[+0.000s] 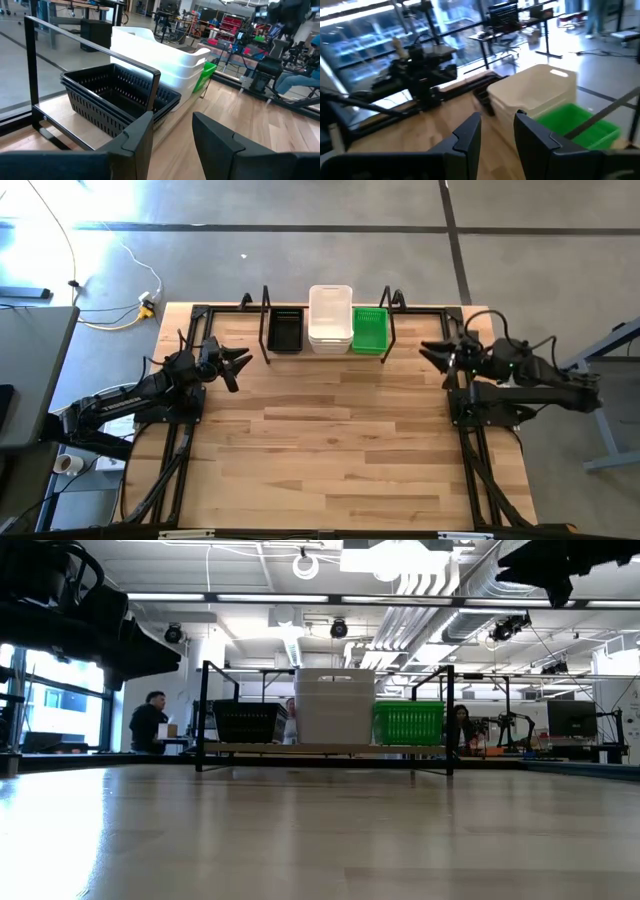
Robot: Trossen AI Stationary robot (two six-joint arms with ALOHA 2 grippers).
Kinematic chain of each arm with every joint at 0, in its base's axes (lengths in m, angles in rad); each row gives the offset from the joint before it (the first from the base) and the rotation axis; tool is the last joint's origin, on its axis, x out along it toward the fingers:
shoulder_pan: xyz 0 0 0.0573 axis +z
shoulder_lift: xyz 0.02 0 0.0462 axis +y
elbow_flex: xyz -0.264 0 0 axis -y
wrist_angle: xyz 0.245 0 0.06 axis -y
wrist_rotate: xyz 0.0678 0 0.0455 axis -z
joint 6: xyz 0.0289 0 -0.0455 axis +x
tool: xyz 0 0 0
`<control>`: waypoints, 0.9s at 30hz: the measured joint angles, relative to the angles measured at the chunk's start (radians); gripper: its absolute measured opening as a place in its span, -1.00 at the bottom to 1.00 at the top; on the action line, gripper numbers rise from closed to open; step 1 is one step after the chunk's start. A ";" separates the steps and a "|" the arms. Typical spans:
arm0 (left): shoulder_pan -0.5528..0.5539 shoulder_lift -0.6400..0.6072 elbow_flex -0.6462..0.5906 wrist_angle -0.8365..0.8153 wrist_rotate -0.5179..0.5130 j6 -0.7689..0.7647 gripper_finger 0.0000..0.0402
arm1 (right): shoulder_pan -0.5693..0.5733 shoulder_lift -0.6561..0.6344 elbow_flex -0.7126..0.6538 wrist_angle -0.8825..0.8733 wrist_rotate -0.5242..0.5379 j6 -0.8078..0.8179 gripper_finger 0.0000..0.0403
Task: Stack baskets on shelf by color
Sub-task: Return to Home Position
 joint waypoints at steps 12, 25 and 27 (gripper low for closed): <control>0.000 0.000 0.000 0.000 0.000 0.000 -0.36 | 0.069 -0.233 -0.275 0.154 -0.179 0.036 -0.49; 0.000 0.001 0.001 0.000 0.000 0.000 -0.36 | 0.114 -0.281 -0.414 0.166 -0.273 0.096 -0.49; 0.000 0.001 0.001 0.000 0.000 0.000 -0.36 | 0.116 -0.281 -0.439 0.162 -0.267 0.111 -0.49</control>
